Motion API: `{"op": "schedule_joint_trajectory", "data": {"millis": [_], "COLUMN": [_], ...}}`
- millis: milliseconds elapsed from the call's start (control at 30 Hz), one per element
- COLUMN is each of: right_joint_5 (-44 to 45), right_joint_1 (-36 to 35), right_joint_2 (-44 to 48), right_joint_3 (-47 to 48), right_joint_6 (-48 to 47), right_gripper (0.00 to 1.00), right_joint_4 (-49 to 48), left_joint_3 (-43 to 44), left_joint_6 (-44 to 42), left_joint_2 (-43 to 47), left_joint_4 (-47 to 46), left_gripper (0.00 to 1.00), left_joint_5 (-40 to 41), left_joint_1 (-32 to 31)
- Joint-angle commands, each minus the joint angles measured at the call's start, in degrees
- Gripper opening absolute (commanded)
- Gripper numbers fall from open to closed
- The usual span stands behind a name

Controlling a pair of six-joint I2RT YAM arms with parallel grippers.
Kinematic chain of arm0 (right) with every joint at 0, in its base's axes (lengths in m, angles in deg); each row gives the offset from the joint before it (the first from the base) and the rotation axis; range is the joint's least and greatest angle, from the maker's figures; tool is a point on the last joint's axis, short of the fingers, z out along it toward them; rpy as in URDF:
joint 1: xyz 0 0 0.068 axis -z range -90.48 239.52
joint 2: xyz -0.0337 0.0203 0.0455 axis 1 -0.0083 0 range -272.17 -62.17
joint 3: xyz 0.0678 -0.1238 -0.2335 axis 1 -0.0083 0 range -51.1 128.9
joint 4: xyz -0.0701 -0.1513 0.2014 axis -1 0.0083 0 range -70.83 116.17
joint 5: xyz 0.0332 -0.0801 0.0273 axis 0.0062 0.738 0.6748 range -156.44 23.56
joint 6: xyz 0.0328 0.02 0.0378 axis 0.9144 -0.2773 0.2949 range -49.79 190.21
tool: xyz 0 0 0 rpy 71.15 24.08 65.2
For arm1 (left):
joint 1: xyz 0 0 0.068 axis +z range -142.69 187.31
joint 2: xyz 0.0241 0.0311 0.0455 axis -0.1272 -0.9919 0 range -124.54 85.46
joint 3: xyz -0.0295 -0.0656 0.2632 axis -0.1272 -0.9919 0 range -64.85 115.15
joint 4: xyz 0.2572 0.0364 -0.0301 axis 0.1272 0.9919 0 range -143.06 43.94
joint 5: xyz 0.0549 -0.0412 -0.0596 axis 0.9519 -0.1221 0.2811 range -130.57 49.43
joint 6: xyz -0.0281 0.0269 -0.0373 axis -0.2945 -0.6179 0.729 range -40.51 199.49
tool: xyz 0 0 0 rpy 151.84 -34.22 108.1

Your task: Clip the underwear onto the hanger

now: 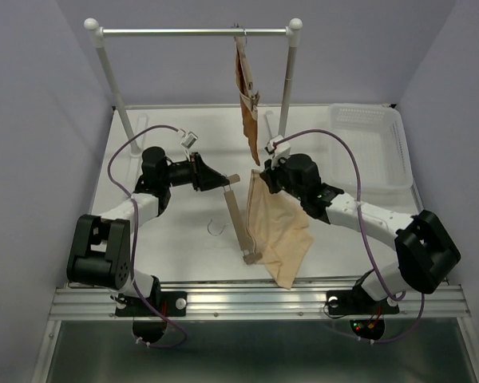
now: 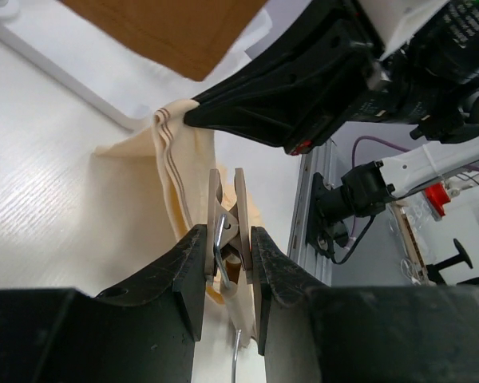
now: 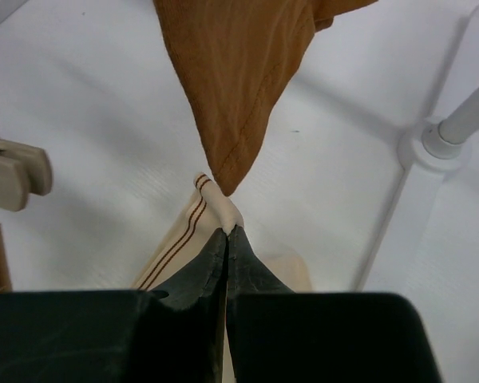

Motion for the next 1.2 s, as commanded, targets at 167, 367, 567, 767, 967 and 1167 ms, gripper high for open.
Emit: {"op": "schedule_joint_trajectory", "data": {"millis": [167, 367, 567, 767, 967, 1167], "right_joint_5": [9.75, -1.45, -17.04, -27.15, -30.77, -27.78], "right_joint_1": [0.99, 0.99, 0.99, 0.99, 0.99, 0.99], "right_joint_2": [-0.17, 3.43, 5.63, 3.79, 3.79, 2.48], "right_joint_3": [3.93, 1.29, -1.44, -0.03, -0.03, 1.46], "right_joint_6": [-4.0, -8.04, -11.82, -13.84, -14.2, -13.23], "right_gripper": [0.01, 0.01, 0.01, 0.01, 0.01, 0.01], "right_joint_4": [2.64, 2.29, 1.84, 3.69, 3.87, 3.69], "left_joint_3": [0.04, 1.62, 3.12, 2.51, 2.07, 1.19], "left_joint_6": [4.4, 4.93, 4.49, 4.23, 4.14, 3.35], "left_joint_2": [2.56, -1.66, -3.6, -2.72, -2.29, -0.88], "left_joint_4": [-7.16, -7.16, -7.69, -8.21, -8.57, -8.83], "left_gripper": [0.0, 0.0, 0.0, 0.0, 0.0, 0.0], "left_joint_5": [-2.28, -3.15, -4.12, -4.39, -4.74, -5.0], "left_joint_1": [-1.01, -1.01, -0.92, -1.09, -1.09, -1.62]}}
